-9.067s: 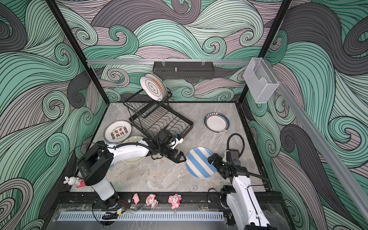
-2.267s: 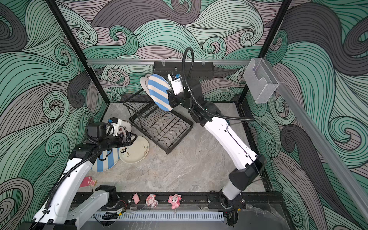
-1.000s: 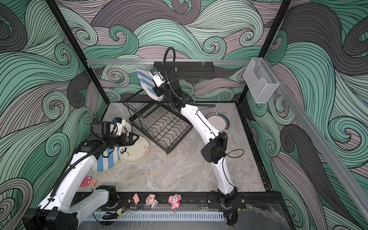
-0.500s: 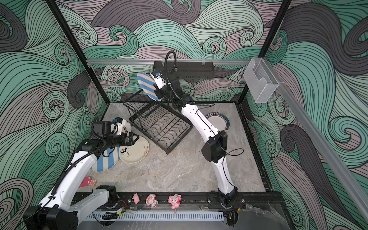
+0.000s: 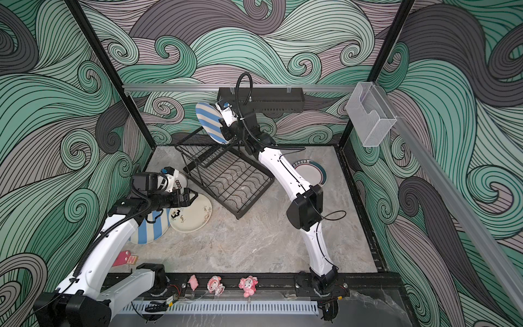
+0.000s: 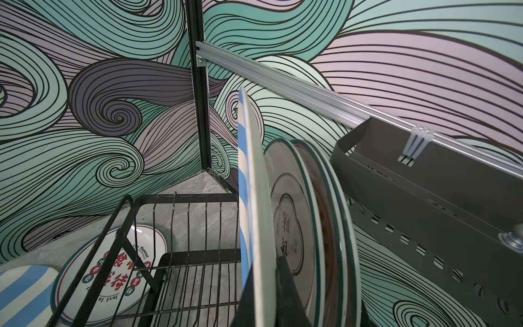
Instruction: Load the plates into the dish rack
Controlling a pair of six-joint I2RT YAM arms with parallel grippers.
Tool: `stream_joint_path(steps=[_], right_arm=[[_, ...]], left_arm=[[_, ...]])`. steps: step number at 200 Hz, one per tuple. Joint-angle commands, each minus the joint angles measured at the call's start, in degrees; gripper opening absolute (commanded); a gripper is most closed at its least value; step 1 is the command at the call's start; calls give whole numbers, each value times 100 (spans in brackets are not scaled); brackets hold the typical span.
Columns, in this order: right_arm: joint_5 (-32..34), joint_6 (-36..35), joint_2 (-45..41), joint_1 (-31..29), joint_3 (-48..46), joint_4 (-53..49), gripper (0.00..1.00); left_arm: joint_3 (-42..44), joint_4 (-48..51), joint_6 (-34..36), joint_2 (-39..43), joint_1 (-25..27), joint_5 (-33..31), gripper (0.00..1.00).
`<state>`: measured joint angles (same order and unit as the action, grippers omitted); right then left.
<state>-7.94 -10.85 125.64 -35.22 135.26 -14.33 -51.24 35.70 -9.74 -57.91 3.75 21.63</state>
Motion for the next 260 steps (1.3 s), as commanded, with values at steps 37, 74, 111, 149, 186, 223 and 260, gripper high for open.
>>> stream_joint_path(steps=[37, 74, 111, 149, 186, 223, 260], right_arm=[[-103, 153, 185, 23, 163, 215, 0], [-79, 162, 363, 23, 373, 93, 0], [-14, 211, 504, 25, 502, 48, 0], [95, 278, 614, 30, 580, 12, 0], [194, 319, 664, 26, 694, -57, 0], [449, 544, 426, -6, 757, -182, 0], [691, 575, 147, -51, 555, -84, 0]], left_arm=[[-9, -55, -63, 0, -48, -18, 99], [-8, -49, -56, -14, -42, -1, 99], [-2, -55, -59, 17, -49, 4, 99], [-8, -55, -52, 16, -43, 8, 99], [-9, -56, -55, 8, -47, 26, 99], [-9, -77, -61, -18, -44, 59, 99], [-8, -99, -72, -27, -42, 96, 98]])
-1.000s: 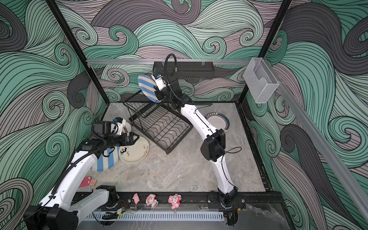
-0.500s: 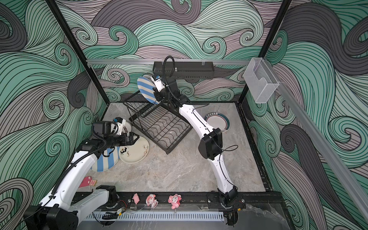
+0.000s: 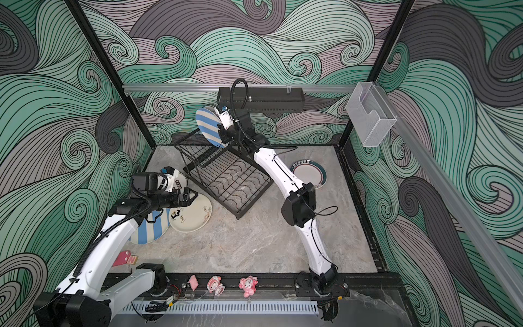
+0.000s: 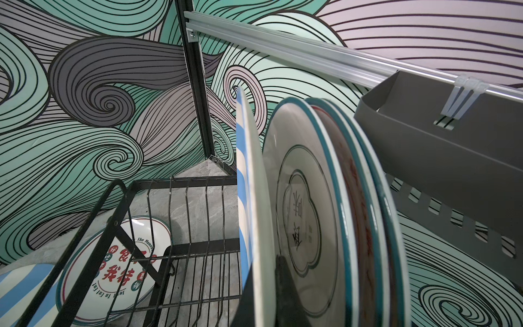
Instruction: Load the plates into the dish rack
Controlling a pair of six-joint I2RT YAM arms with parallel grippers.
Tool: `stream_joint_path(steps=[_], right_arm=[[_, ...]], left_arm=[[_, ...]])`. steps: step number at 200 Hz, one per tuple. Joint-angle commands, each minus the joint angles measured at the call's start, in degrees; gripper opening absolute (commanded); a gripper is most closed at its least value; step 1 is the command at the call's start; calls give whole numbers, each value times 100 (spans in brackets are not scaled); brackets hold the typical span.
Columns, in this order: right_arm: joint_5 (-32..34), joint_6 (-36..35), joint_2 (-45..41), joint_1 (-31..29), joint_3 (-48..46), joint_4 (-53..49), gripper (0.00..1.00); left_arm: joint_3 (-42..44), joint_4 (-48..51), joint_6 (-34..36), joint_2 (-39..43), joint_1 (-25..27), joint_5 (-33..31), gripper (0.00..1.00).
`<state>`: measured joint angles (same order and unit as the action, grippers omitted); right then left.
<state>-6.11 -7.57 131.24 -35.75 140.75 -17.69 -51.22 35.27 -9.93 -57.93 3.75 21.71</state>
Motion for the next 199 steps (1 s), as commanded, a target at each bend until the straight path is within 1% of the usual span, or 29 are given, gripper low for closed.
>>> stream_joint_path(steps=[1, 26, 92, 134, 199], right_arm=[[515, 248, -414, 0, 6, 255, 0], [635, 280, -406, 6, 6, 249, 0], [567, 318, -360, -7, 58, 351, 0], [262, 318, -242, -25, 49, 337, 0], [501, 31, -555, -57, -211, 731, 0]], left_arm=[[-11, -55, -48, -25, -46, 92, 99], [-4, -59, -44, -9, -42, 88, 99], [16, -55, -65, -10, -49, 113, 99], [16, -64, -65, -30, -44, 113, 99], [16, -89, -87, -43, -50, 127, 98]])
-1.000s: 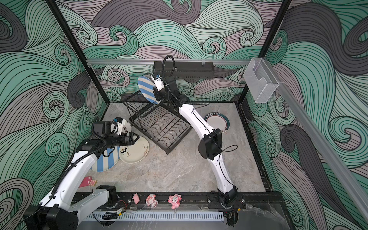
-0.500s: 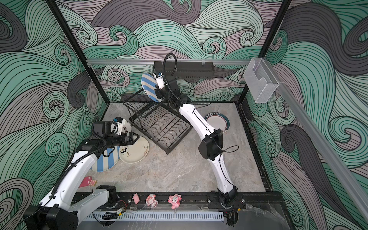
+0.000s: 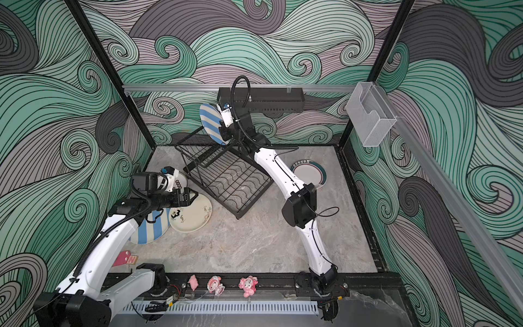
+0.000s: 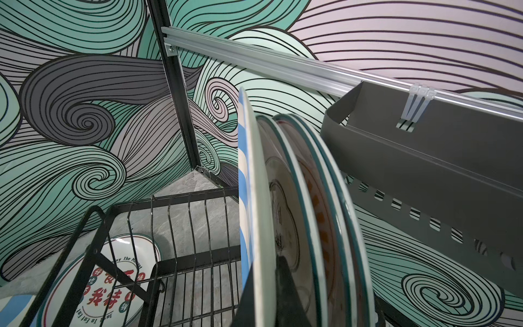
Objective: Load the plates into the dish rack
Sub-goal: 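Open the right gripper and release the striped plate in the rack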
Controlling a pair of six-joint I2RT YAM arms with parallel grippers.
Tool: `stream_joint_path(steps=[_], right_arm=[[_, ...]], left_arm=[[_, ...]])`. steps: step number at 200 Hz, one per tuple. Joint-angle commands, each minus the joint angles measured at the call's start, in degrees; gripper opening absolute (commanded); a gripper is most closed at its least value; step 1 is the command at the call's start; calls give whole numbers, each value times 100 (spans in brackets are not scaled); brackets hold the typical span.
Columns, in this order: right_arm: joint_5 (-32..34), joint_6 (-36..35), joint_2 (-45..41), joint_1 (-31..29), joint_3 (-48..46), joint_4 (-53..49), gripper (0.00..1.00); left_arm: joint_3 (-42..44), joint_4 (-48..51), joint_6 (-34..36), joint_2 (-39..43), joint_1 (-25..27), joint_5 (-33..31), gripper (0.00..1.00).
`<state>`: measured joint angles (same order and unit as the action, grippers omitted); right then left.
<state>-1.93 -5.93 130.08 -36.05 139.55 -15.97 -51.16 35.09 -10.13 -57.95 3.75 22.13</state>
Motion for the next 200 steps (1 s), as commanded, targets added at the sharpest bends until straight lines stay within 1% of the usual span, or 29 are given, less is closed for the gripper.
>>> stream_joint_path(steps=[1, 36, 74, 146, 200], right_arm=[[81, -130, -444, -30, -97, 559, 0], [-183, -127, -434, -26, -138, 677, 0], [-306, -119, -408, -33, -177, 735, 0], [-154, -247, -142, -24, -121, 653, 0], [-162, -231, 52, 7, 11, 549, 0]], left_arm=[[9, -72, -63, -41, -50, 87, 99], [9, -70, -70, -58, -45, 99, 99], [18, -45, -57, -41, -43, 72, 99], [9, -45, -55, -76, -46, 71, 99], [-1, -27, -37, -83, -49, 37, 99]])
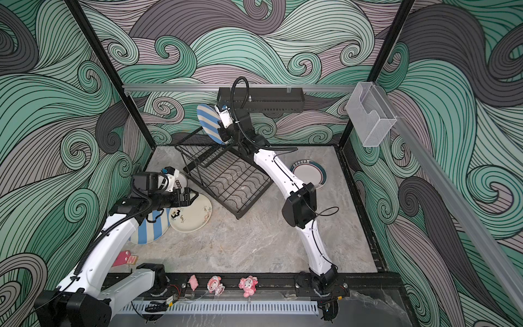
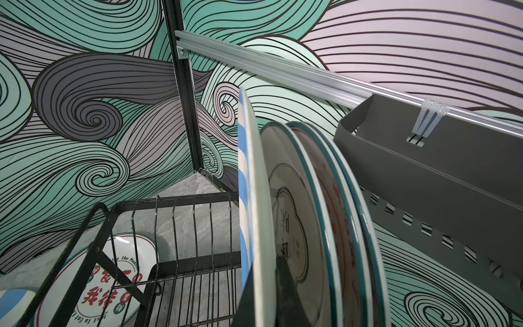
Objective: Load the plates into the dish rack
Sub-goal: 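Open the right gripper and release the striped plate in the rack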
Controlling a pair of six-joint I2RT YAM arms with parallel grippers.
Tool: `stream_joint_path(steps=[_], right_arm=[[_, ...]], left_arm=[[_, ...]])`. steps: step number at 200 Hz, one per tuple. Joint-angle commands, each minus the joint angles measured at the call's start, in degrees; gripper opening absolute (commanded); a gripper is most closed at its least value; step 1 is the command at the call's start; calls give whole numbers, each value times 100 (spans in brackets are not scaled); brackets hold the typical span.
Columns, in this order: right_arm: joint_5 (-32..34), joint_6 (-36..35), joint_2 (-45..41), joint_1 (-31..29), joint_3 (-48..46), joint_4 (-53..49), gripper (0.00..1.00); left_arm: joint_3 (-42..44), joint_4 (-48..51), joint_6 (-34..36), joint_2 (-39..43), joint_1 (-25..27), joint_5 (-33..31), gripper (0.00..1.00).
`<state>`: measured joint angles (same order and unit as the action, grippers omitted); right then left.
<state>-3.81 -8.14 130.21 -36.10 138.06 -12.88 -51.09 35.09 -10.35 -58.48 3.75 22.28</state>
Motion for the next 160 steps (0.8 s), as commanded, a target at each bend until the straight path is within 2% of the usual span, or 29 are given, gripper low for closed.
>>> stream_joint_path(steps=[1, 48, 74, 96, 160], right_arm=[[19, -11, 39, 13, 160, 238, 0], [-22, -30, 66, 12, 159, 216, 0], [1, -56, 79, 14, 160, 185, 11], [12, -59, 74, 15, 191, 149, 16], [35, -105, -151, 15, 358, -289, 43]], left_arm=[[-7, -28, -17, -31, -49, 22, 99], [-16, -29, -19, -41, -45, 30, 99], [-19, -28, -14, -30, -50, 30, 98], [-15, -21, -9, -15, -50, 30, 99], [-64, -30, 6, 25, -50, 57, 99]])
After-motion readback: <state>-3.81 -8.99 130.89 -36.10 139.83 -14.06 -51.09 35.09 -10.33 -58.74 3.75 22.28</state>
